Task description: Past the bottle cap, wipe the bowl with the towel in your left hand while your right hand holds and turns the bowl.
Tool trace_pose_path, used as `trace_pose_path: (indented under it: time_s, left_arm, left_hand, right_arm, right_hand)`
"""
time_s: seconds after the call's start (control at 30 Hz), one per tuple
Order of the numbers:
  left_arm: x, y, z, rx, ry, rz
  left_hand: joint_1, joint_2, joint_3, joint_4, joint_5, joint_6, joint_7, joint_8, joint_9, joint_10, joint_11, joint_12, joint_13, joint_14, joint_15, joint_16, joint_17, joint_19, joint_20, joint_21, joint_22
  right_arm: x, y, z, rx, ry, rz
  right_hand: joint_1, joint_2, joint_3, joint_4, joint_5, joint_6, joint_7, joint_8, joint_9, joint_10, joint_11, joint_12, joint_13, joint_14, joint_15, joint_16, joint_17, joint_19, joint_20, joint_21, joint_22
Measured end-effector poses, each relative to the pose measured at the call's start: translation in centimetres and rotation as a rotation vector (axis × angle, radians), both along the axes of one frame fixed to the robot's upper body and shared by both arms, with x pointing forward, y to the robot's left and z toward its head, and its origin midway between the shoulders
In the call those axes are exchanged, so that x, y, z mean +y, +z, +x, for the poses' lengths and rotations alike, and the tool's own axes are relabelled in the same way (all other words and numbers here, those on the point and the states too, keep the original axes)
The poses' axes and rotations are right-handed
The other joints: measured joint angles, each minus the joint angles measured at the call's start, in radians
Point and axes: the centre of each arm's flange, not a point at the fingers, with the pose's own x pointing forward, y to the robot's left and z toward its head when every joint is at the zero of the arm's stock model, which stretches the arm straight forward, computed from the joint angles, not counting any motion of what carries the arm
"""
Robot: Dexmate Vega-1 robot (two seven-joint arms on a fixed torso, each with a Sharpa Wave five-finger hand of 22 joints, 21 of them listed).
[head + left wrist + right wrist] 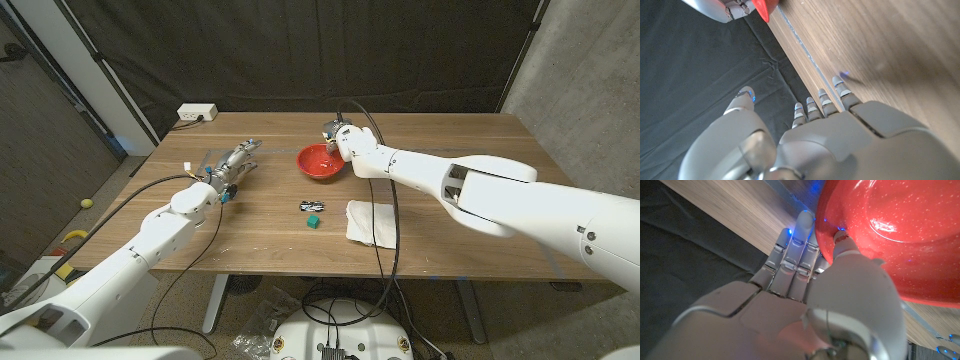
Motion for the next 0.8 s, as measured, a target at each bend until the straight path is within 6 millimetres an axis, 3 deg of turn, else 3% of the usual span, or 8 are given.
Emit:
trace_pose_path:
  time_s: [0.47, 0.8]
  left_arm:
    - [-1.0, 0.6, 0.2, -0.005, -0.022, 0.026]
    - [-2.4, 1.4, 0.2, -0.012, -0.051, 0.076]
  left_hand:
    - [0.000, 0.000, -0.003, 0.003, 0.000, -0.009, -0.001, -0.004, 0.000, 0.000, 0.000, 0.000, 0.000, 0.000, 0.000, 0.000, 0.000, 0.000, 0.000, 0.000, 0.000]
    - [0.000, 0.000, -0.003, 0.003, 0.000, -0.009, -0.002, -0.004, 0.000, 0.000, 0.000, 0.000, 0.000, 0.000, 0.000, 0.000, 0.000, -0.004, 0.004, 0.000, 0.000]
  right_arm:
    - [-2.7, 0.3, -1.5, -0.021, -0.018, 0.073]
    - [-5.3, 1.0, -3.8, -0.060, -0.025, 0.170]
  right_hand:
    - [-0.005, 0.013, -0.008, 0.008, 0.008, 0.023, 0.012, 0.019, 0.031, 0.061, -0.040, 0.012, 0.006, 0.016, -0.009, 0.000, -0.011, -0.005, -0.004, 0.043, 0.005]
    - [-0.007, 0.020, -0.012, 0.012, 0.016, 0.055, -0.012, 0.029, 0.056, 0.091, -0.070, 0.025, 0.037, 0.016, -0.009, 0.000, 0.019, -0.022, -0.004, 0.071, 0.009]
